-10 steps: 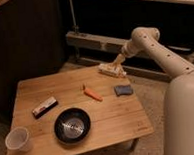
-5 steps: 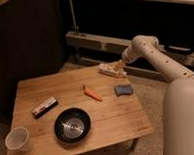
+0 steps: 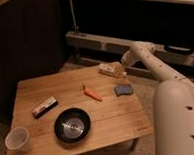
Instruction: Place the bottle in the ceramic bowl
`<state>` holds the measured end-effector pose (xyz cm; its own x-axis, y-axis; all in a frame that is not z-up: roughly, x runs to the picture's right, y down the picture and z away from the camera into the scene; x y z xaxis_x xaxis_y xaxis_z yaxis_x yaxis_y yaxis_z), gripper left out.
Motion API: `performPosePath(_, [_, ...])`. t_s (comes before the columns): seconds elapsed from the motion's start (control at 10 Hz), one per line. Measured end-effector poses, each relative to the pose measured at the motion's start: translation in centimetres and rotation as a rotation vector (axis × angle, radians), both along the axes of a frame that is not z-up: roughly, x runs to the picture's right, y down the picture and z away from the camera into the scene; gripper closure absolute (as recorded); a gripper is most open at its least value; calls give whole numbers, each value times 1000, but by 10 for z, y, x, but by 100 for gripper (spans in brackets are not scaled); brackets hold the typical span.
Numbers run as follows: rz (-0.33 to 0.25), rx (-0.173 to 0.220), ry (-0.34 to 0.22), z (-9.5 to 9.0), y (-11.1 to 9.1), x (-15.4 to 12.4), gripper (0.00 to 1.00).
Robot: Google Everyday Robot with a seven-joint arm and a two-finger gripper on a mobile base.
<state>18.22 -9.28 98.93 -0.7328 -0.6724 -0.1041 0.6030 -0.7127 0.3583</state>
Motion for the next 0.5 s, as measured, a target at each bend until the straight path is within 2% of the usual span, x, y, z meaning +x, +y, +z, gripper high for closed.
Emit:
performPosePath(0.3, [-26,-49,-17,20,15,-11,20])
performPosePath(0.5, [-43,-79,-30,24,24,-22,20])
